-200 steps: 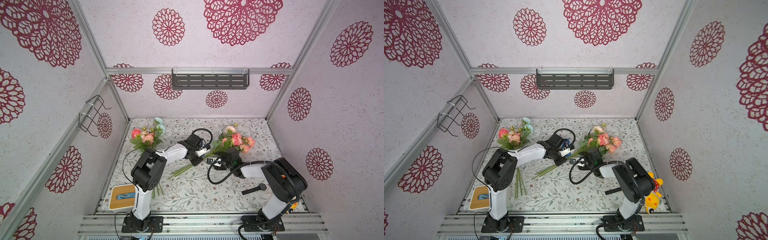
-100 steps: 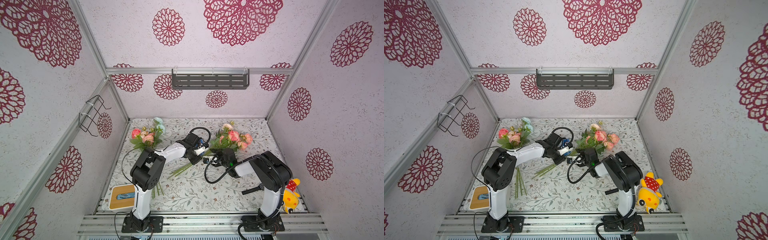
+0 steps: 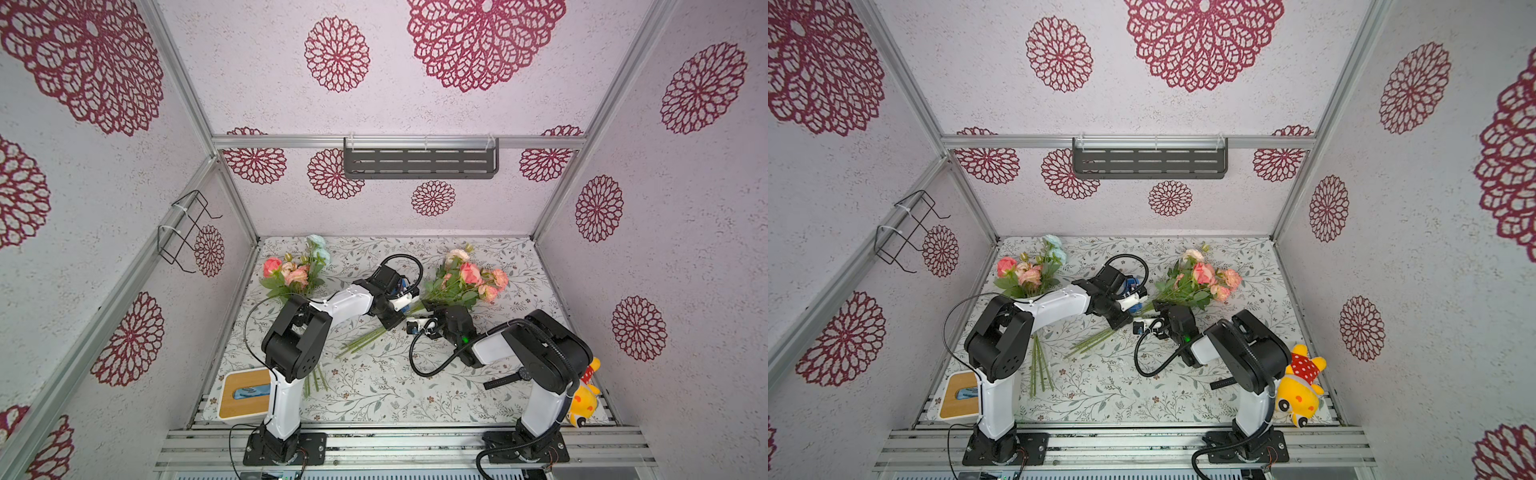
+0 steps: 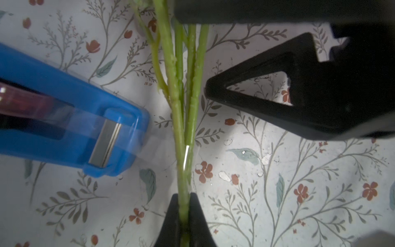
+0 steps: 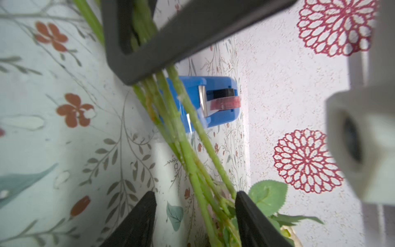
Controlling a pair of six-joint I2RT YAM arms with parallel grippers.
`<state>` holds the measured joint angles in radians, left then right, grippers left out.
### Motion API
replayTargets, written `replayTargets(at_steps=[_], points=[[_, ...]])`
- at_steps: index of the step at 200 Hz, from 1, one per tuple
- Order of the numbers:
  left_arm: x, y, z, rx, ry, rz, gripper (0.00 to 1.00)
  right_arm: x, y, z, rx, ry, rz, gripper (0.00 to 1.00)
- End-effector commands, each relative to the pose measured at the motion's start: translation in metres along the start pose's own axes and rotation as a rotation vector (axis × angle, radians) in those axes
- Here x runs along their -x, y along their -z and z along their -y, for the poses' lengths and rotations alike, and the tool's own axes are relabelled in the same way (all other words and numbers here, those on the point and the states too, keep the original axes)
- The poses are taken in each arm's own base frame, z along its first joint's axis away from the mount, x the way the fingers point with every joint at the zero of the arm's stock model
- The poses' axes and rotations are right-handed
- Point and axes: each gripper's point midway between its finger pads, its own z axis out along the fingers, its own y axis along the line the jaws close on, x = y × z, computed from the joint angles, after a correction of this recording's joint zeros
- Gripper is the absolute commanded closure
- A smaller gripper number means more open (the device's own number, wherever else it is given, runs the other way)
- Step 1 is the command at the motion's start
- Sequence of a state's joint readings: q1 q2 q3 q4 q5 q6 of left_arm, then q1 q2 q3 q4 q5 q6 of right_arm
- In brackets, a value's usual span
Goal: Wrap bouquets with tape
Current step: Wrap the tape around the bouquet.
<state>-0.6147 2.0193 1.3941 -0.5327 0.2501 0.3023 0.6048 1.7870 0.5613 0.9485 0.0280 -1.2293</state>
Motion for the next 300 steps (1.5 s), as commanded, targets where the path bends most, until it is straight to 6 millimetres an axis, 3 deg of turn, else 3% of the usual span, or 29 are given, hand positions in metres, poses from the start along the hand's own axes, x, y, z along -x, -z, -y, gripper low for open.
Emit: replayTargets(at_steps=[1,26,49,78,97,119,149,162,206,227,253,286,300], points=[[0.012,-0.002,0.004,-0.029,-0.019,0.035,1.00,0.003,0.012,0.018,-0.076,0.007,-0.012,0.38],[0.013,-0.003,0.006,-0.041,-0.018,0.040,1.00,0.001,0.008,0.017,-0.087,0.003,-0.020,0.36],[0.015,-0.002,0.006,-0.038,-0.026,0.045,1.00,0.004,-0.012,0.011,-0.060,0.014,-0.004,0.34],[0.016,-0.002,0.009,-0.058,-0.021,0.047,1.00,0.000,-0.032,0.019,-0.099,-0.019,-0.027,0.32],[0.016,-0.002,0.011,-0.068,-0.020,0.052,1.00,0.001,-0.043,0.010,-0.062,0.005,-0.016,0.32],[0.015,-0.002,0.012,-0.072,-0.025,0.043,1.00,0.004,-0.037,0.019,-0.106,-0.004,-0.022,0.32],[0.016,0.000,0.017,-0.095,-0.031,0.060,1.00,-0.006,-0.039,-0.004,-0.022,0.034,-0.024,0.33],[0.015,0.000,0.019,-0.108,-0.031,0.057,1.00,-0.005,-0.044,-0.004,-0.023,0.041,-0.017,0.35],[0.012,-0.004,0.023,-0.137,-0.024,0.052,1.00,-0.003,-0.055,-0.005,-0.032,0.033,-0.003,0.53],[0.011,-0.005,0.023,-0.144,-0.018,0.049,1.00,-0.005,-0.047,-0.003,-0.043,0.032,-0.005,0.72],[0.011,-0.004,0.023,-0.154,-0.013,0.054,1.00,-0.009,-0.048,-0.007,-0.023,0.035,0.013,0.88],[0.010,-0.004,0.019,-0.159,0.012,0.044,1.00,-0.007,-0.047,-0.005,-0.027,0.033,0.021,1.00],[0.011,-0.003,0.016,-0.156,0.030,0.049,1.00,-0.007,-0.044,-0.005,-0.016,0.045,0.030,1.00]])
